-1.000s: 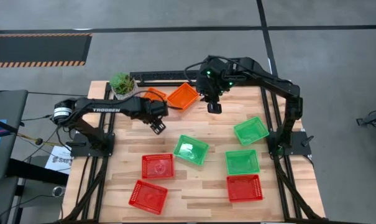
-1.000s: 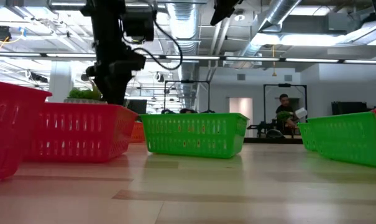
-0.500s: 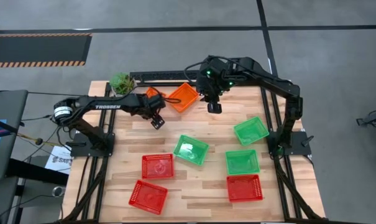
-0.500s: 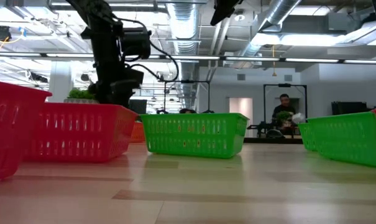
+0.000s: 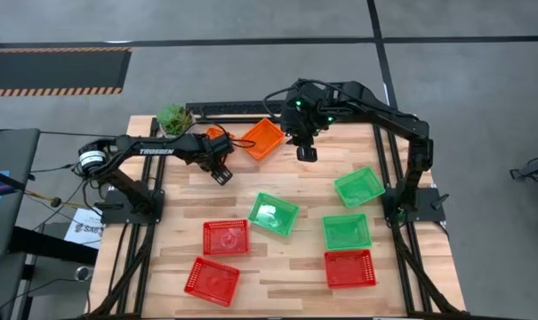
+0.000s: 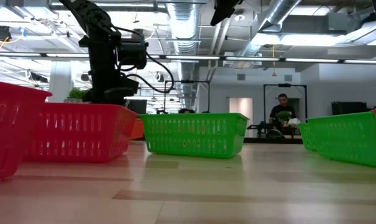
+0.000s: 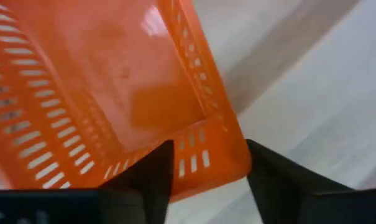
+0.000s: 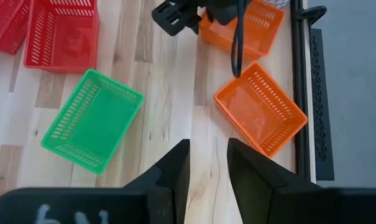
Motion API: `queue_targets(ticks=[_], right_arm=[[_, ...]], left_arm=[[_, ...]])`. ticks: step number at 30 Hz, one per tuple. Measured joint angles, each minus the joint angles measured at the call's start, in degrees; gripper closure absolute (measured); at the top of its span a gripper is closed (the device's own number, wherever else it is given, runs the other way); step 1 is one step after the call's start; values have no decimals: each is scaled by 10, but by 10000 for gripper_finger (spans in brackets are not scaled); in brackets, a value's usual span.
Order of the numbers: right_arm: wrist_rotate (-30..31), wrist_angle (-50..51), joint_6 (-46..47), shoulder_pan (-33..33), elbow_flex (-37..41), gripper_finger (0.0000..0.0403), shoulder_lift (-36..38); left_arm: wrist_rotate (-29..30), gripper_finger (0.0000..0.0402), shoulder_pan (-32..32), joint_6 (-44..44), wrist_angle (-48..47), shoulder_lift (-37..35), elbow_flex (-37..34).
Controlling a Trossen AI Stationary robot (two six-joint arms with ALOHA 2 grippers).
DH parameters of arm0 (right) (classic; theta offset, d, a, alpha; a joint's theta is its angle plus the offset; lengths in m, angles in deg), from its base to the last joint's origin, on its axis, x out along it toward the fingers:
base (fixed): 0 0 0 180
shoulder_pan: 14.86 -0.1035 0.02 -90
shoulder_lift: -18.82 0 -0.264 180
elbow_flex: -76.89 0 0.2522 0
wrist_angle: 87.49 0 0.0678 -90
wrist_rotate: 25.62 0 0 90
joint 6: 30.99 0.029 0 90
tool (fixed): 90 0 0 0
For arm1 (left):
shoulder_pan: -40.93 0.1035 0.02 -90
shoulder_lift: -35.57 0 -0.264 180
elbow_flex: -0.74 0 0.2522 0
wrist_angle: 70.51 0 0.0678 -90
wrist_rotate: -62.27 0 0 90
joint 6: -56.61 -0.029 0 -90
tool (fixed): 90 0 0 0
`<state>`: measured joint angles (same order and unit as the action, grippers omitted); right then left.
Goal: Stack baskets by color
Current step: Stack the bottom orange bin on the top orange bin
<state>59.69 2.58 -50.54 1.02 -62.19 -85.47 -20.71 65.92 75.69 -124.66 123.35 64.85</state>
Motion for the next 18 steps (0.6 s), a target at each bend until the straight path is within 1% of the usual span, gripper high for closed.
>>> queue_targets(ticks=[2,5,9,12,15,18], right_arm=[[0,0,0,0,0,274,0],[0,0,1,-3,0,274,0],[0,0,10,-9,0,274,0],[0,0,11,-9,0,274,0],[0,0,11,-9,0,274,0],[0,0,11,-9,0,274,0]], left_arm=[[-29,268,-2,1,2,9,0],[-57,315,-14,8,-3,19,0],[-69,362,-48,21,-10,19,4],[-84,374,-86,32,-21,14,14],[-99,372,-120,35,-18,12,36],[-122,366,-147,31,8,11,53]])
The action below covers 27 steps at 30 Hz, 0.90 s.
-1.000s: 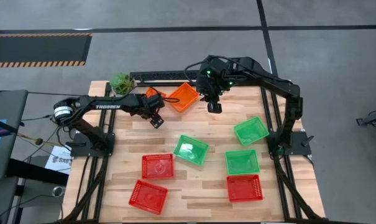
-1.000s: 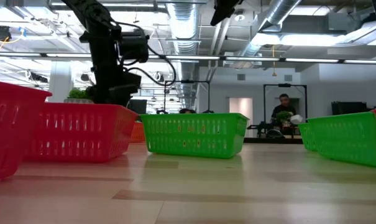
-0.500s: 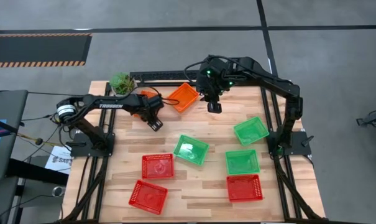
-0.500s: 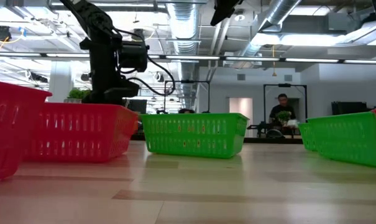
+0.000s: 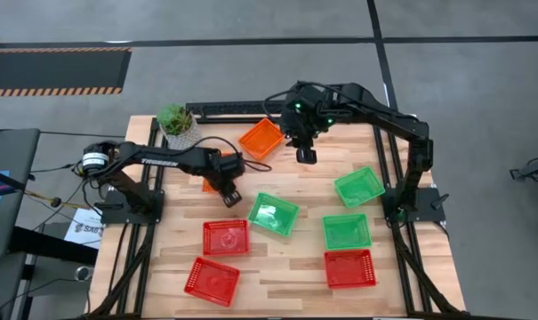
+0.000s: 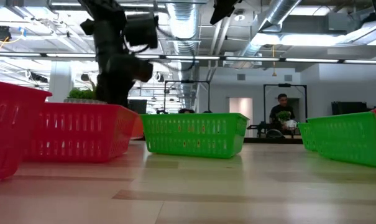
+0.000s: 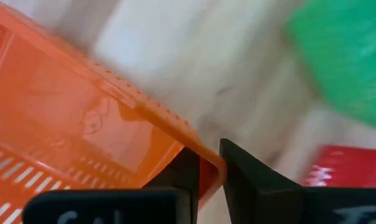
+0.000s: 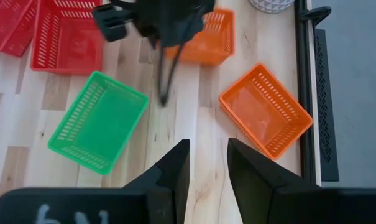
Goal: Stack baskets by color
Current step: Stack the bottom orange bin on the top orange bin
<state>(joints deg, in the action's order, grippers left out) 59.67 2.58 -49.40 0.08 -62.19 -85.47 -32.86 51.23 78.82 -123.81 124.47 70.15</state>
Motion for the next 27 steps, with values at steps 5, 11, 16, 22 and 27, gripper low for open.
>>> queue_targets(ticks=[5,11,16,22,27], right_arm=[[0,0,1,0,0,274,0],[0,0,14,0,0,274,0],[-8,0,16,-1,0,262,0],[-31,0,16,-1,0,234,0],[-31,-62,1,-10,45,216,1]], left_arm=[[-7,367,-18,-6,77,3,8],[-2,351,-15,-4,86,4,8],[-33,287,-15,-11,86,4,8],[-130,197,-16,26,84,4,8],[-170,172,-22,61,56,-30,13]])
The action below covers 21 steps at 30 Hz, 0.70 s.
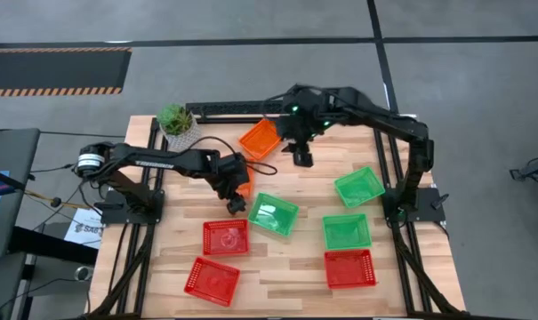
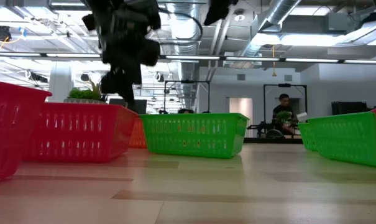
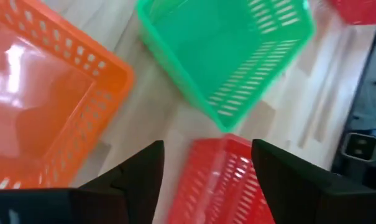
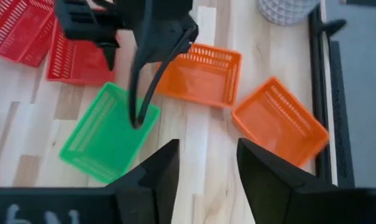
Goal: Stack baskets by color
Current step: Stack the bottom orange bin on the top orange bin
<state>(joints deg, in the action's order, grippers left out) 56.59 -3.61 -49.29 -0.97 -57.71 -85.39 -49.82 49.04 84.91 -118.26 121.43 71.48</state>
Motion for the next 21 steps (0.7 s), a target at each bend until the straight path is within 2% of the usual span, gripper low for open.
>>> queue_targets(ticks=[4,8,15,18,21], right_arm=[[-1,-82,13,-5,63,207,-3],[0,-176,35,-3,135,204,-1],[0,-310,-46,-20,233,209,-2],[1,-372,-70,-23,265,213,-2],[1,-408,-106,-29,284,216,-2]], left_arm=[[27,173,-13,42,-53,-63,25],[93,177,-35,108,-96,-146,38],[255,178,-85,205,-122,-278,38],[316,178,-105,235,-121,-310,38],[349,178,-121,251,-122,-327,38]])
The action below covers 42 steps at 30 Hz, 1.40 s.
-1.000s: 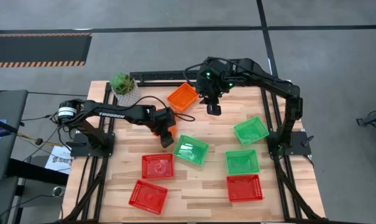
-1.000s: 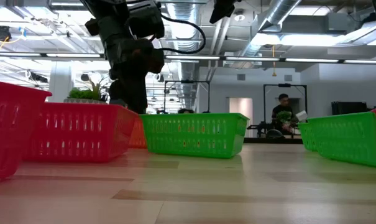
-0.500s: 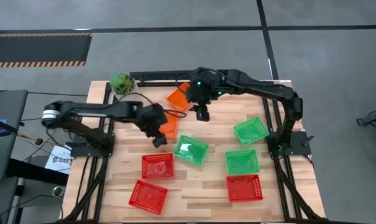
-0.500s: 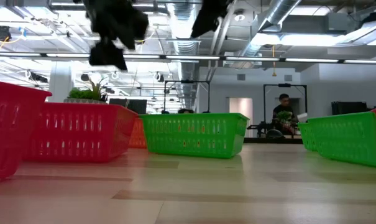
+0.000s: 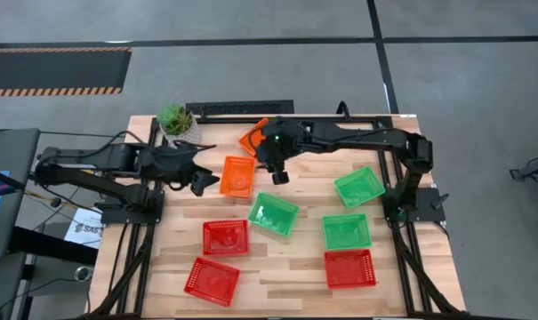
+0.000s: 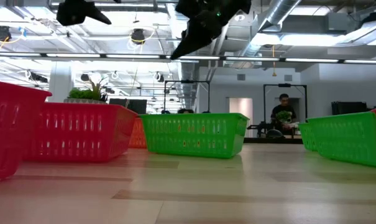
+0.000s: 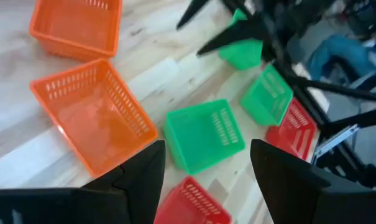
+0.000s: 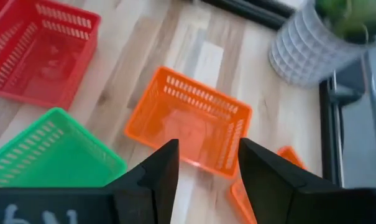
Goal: Stack baskets by color
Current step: Stack the bottom orange bin on the top orange bin
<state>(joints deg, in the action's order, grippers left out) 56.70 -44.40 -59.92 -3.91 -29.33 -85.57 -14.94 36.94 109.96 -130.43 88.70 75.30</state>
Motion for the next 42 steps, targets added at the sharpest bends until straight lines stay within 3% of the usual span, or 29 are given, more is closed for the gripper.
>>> queue_targets(ticks=[6,13,20,28,36,42], right_arm=[[0,-16,-87,-23,14,218,-31],[3,-1,-151,-46,-13,221,-125],[77,11,-252,-59,-49,222,-185],[78,24,-316,-56,-62,231,-214],[106,37,-314,-57,-60,265,-242],[119,34,-311,-67,-61,336,-231]], left_arm=[[14,178,-19,5,-1,-1,0],[13,178,-27,15,-15,18,0],[10,178,-36,34,-18,26,0],[11,178,-48,50,-22,26,0],[15,178,-51,59,-24,26,0],[16,178,-51,59,-27,26,0]])
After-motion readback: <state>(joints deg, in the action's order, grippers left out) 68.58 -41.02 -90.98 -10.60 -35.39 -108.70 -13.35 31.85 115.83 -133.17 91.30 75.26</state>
